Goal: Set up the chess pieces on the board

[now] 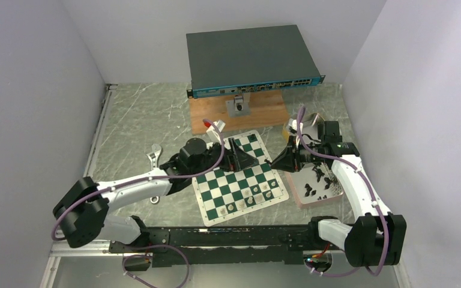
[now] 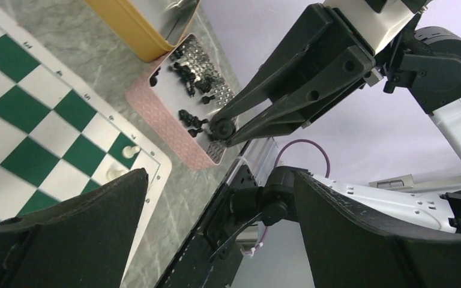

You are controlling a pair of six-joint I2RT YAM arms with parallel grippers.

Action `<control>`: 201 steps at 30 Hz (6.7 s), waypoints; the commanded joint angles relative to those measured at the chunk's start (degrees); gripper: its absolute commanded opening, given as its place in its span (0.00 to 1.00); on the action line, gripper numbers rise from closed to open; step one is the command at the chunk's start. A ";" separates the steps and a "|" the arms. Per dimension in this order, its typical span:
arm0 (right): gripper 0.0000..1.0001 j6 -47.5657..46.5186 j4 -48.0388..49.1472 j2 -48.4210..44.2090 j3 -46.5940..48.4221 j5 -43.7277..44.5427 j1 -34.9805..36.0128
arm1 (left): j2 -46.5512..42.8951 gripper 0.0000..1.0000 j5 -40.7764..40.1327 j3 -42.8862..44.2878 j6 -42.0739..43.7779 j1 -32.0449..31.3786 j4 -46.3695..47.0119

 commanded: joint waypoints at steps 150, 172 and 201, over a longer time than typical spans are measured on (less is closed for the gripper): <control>0.86 -7.85 -3.85 0.02 1.26 -0.50 -4.05 | 32.79 0.00 -26.50 34.35 34.23 8.31 -34.66; 0.86 -8.38 -4.24 0.54 1.48 -0.50 -4.05 | 39.94 0.01 -22.88 39.34 32.76 9.92 -33.45; 0.87 -8.83 -4.68 1.04 1.70 -0.50 -4.05 | 41.02 0.09 -23.19 39.88 33.47 10.03 -35.39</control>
